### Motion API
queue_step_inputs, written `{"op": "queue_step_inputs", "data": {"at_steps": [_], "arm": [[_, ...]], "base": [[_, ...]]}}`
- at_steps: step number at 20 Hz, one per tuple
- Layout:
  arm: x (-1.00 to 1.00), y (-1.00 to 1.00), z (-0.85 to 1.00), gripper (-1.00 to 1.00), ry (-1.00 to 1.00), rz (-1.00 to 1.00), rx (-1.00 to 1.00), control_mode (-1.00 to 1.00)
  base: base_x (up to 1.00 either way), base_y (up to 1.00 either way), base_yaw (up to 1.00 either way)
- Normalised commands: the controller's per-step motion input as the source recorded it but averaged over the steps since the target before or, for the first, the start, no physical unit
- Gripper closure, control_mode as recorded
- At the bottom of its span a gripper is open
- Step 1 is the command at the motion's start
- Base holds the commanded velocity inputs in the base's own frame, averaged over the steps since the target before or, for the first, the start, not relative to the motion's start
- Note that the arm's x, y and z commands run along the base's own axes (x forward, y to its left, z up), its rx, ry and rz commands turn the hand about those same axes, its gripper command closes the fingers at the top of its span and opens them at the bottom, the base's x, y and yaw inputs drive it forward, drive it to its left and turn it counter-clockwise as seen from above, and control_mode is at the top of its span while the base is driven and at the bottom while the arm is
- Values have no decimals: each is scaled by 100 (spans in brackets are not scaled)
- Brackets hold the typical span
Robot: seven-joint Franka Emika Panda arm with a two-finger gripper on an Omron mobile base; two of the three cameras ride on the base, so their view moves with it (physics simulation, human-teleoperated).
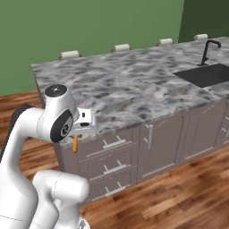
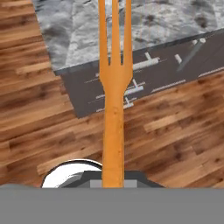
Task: Organize the utensils by type. Pick up the wooden spoons from the counter and place them in the open cabinet. Then pick up the metallic utensils from the counter and place them in the open drawer.
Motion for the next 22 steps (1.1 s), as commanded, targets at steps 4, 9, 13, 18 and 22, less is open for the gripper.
{"op": "queue_step_inputs", "data": {"at_steps": [4, 9, 13, 18, 22], "arm": [[0, 0, 0, 100, 0, 0, 0, 100], [0, 0, 0, 100, 0, 0, 0, 100], [0, 0, 0, 100, 0, 0, 0, 100], [0, 0, 0, 100, 0, 0, 0, 100], [0, 0, 0, 100, 0, 0, 0, 100]], "base": [[-24, 37, 53], [-8, 38, 53], [0, 41, 50], [0, 35, 46], [30, 42, 35]]}}
